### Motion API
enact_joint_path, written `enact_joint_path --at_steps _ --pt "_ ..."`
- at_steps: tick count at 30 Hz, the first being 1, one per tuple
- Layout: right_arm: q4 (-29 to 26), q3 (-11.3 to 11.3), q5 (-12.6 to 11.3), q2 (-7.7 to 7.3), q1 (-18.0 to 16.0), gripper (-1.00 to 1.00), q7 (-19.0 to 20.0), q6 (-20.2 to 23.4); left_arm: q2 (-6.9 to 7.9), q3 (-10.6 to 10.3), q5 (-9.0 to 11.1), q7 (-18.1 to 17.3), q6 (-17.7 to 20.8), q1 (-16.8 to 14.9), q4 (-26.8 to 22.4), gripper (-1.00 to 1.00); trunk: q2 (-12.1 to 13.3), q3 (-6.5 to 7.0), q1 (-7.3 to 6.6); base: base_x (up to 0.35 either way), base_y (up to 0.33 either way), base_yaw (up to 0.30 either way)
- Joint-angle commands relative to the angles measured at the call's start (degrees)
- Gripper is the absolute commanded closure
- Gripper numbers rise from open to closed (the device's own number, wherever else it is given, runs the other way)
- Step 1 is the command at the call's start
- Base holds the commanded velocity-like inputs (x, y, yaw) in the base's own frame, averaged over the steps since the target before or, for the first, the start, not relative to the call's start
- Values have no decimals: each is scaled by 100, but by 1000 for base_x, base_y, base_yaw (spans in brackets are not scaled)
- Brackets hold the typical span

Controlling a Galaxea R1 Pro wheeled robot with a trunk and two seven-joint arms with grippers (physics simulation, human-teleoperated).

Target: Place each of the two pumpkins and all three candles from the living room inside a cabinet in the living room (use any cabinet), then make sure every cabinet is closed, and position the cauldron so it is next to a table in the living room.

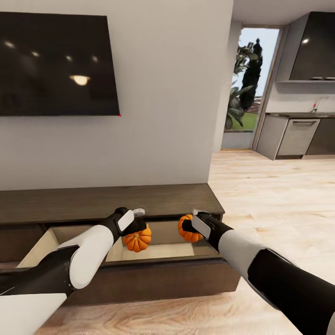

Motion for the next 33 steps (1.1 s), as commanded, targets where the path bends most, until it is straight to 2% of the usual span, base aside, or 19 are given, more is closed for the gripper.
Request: enact_joint_path --at_steps 1,6,15,19,22,25,33 --pt "-12 39 -43 -2 13 100 -33 -54 -6 18 53 56 -86 -1 17 100 -45 -24 21 0 0 0" --pt "-12 39 -42 -2 75 100 -32 -182 -3 20 52 71 -722 -1 274 100 -245 -114 131 0 0 0" --pt "-12 39 -42 -2 88 100 -32 -229 9 23 47 92 -1087 -1 320 100 -245 -114 131 0 0 0" --pt "-12 44 -32 -2 92 100 -32 -485 10 14 40 98 -1155 -1 304 100 -245 -114 131 0 0 0" --pt "-12 47 128 -2 93 100 -30 -722 8 10 38 79 -1325 -1 298 100 -245 -114 131 0 0 0" --pt "-7 34 401 -47 93 100 -44 -806 6 3 32 66 -1752 -1 302 100 -245 -114 131 0 0 0" --pt "63 39 477 -172 93 100 -55 -847 -8 -5 19 33 -1952 -1 318 100 -245 -114 131 0 0 0"
